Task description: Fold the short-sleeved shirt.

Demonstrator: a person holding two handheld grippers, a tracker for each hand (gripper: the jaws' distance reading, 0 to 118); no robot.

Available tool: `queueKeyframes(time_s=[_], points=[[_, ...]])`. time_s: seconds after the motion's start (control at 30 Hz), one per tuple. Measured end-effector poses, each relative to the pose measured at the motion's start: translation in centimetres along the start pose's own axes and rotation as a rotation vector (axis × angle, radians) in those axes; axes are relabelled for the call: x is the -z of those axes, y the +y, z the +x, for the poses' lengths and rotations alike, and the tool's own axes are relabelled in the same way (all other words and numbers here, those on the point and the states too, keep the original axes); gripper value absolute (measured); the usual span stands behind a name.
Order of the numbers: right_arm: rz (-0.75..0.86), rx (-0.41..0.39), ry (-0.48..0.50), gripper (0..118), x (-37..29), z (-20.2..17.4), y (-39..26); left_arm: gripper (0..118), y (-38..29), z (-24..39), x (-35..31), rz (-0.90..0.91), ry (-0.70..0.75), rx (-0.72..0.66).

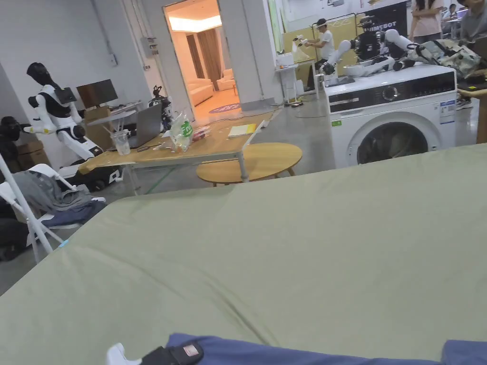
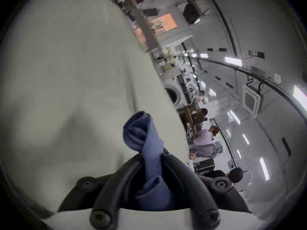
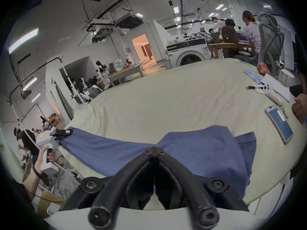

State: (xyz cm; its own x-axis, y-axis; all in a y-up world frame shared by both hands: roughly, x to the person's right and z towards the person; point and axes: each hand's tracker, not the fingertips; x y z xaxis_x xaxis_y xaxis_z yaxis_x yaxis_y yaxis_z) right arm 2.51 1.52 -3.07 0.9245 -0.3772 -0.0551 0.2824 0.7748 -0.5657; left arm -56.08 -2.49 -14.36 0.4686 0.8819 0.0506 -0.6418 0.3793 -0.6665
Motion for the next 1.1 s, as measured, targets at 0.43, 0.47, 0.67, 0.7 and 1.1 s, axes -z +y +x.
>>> queueKeyframes(time_s=[0.43, 0.47, 0.67, 0.7, 1.1], points=[[0.027, 0.001, 0.075, 0, -0.1, -2.0, 0.2, 3, -10.2, 9.6, 13.9, -0.402, 0.181, 0.585], [0.047, 0.033, 0.056, 0, -0.8, -1.9, -0.1, 3, -12.0, 9.2, 16.0, -0.476, 0.182, 0.579], [0.044, 0.047, 0.0, 0, -2.0, 0.4, -1.2, 79, -15.9, 10.2, 19.3, -0.557, -0.057, 0.505], [0.044, 0.055, -0.009, 0, -1.9, 0.8, -1.4, 75, -15.5, 10.9, 18.7, -0.502, -0.089, 0.453], [0.027, 0.123, 0.038, 0, -1.1, 1.3, -1.8, 0, -19.9, 6.0, 20.9, -0.646, 0.19, 0.408]])
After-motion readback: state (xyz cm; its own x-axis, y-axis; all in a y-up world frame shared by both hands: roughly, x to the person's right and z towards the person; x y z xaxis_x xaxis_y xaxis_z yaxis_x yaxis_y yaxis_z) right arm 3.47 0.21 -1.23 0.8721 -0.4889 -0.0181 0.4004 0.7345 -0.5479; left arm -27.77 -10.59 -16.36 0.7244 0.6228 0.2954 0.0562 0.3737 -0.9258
